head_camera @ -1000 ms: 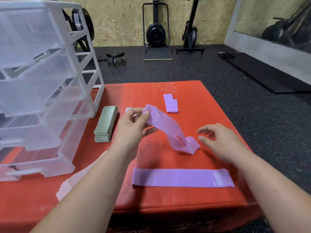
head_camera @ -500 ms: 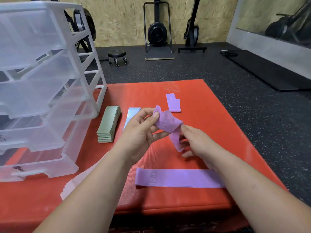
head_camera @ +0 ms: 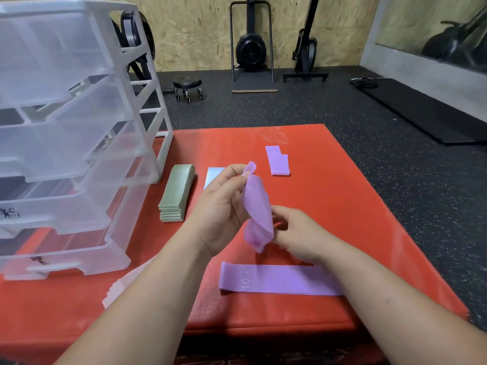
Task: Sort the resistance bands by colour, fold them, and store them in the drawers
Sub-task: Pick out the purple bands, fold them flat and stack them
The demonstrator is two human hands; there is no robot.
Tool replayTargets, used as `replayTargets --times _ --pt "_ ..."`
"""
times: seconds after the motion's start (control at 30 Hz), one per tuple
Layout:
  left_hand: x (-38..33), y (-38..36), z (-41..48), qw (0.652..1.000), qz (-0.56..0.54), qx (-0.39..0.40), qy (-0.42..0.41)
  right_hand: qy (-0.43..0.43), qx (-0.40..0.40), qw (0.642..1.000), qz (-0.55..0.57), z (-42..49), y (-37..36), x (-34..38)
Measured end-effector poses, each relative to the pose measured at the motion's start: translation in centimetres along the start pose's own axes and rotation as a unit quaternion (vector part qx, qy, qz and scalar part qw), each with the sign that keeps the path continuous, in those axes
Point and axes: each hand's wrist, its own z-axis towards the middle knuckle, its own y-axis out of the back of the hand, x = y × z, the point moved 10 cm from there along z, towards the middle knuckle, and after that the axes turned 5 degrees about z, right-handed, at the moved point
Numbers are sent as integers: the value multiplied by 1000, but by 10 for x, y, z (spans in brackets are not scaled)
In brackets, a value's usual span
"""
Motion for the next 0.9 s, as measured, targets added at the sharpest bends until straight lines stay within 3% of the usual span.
replayTargets --times 0.1,0.23,0.33,0.5,0.6,0.7,0.77,0.83,0.9 --pt "-3 3 0 1000 11 -3 -6 -16 4 995 -100 2 -5 -15" --pt "-8 35 2 985 114 -123 -44 -38 -124 980 -150 4 32 -17" --pt "-23 71 -5 930 242 -250 -115 -80 -197 977 18 -7 62 -19" --pt "-36 89 -15 867 343 -329 -145 -59 -137 948 283 -18 78 -1" --pt "-32 96 -17 856 346 -357 -137 -50 -87 879 467 -22 78 8" --pt "-22 99 -13 871 311 -362 -118 -52 -74 833 546 -25 77 12" --pt "-18 97 -11 879 293 -361 -109 -54 -63 852 516 -27 76 13" --pt "-18 95 -12 881 278 -366 -111 -44 -85 920 381 -31 86 9" --pt "-20 95 -14 882 263 -372 -119 -32 -116 959 257 -35 97 4"
